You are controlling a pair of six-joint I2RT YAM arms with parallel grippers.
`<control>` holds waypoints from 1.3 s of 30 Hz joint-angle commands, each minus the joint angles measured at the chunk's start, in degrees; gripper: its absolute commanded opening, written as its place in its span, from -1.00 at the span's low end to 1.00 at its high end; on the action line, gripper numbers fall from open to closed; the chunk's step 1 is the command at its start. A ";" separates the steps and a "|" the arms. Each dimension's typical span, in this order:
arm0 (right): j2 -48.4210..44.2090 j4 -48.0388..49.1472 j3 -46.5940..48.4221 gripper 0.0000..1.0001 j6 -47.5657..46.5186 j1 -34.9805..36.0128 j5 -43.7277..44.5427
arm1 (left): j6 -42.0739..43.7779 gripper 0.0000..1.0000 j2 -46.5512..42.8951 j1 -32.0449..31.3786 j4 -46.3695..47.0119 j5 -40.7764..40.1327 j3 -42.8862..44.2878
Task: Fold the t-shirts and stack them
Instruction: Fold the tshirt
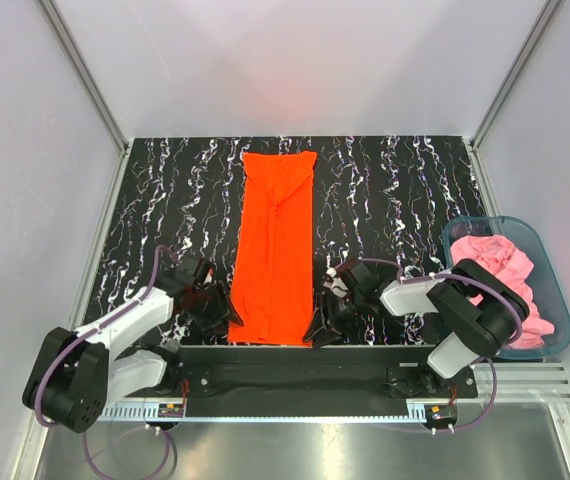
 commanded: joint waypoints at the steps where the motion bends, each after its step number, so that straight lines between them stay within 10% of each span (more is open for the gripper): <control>1: 1.68 3.97 -1.73 -0.07 1.94 0.14 2.66 | -2.00 0.02 1.62 -0.79 -1.09 -2.04 -3.91; 4: 1.50 3.88 -2.09 -0.12 2.56 0.14 4.50 | -3.24 -0.11 1.45 -0.97 -1.09 -1.78 -5.14; 10: 0.19 2.92 -1.65 -1.00 3.35 0.06 6.00 | -2.63 -1.00 0.57 -0.97 -0.83 0.06 -4.45; 21: -7.76 -20.25 14.06 -1.00 -6.81 -9.78 4.07 | -7.82 -1.00 -5.69 0.61 4.17 -0.37 12.48; 39: 34.80 -41.11 72.16 -1.00 -21.08 -26.57 -3.58 | 5.63 -1.00 44.58 13.62 8.31 7.62 54.95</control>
